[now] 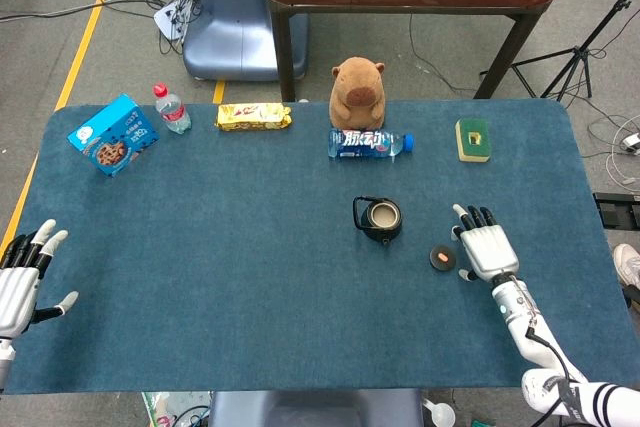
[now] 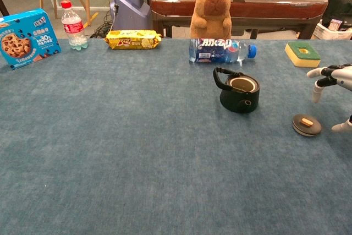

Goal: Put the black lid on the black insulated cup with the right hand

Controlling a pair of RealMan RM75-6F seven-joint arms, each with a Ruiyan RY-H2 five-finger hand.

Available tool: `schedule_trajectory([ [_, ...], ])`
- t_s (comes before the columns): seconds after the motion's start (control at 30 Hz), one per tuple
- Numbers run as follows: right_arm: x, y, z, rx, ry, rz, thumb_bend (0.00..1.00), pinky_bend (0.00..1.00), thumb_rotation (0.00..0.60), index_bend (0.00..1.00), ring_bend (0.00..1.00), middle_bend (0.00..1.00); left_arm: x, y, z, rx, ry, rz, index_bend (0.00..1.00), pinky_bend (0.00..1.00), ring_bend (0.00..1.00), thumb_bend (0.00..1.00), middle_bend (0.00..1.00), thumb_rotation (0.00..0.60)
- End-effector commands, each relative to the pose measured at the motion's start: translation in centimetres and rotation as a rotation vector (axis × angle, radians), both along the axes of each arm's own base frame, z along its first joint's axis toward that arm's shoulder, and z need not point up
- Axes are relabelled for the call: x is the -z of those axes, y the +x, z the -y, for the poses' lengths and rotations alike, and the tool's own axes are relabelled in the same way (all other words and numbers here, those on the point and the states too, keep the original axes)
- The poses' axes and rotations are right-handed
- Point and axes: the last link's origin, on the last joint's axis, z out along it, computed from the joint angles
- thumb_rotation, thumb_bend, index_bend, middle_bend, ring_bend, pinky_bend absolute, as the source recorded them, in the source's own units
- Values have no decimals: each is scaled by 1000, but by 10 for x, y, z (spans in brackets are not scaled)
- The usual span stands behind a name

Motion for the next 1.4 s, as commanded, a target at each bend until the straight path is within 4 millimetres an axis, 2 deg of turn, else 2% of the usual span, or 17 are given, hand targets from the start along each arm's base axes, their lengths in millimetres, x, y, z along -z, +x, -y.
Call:
schedule_trajectory([
  [0.03, 4, 2, 1, -2, 5, -6, 84, 0, 600, 352, 0, 69, 0, 0, 0, 1, 0, 1, 97, 0, 0, 218, 0, 600],
  [1.4, 36, 3, 10, 23, 49, -23, 83, 0, 600, 352, 0, 66, -5, -11, 1, -18, -2, 12, 97, 0, 0, 219, 0, 600],
])
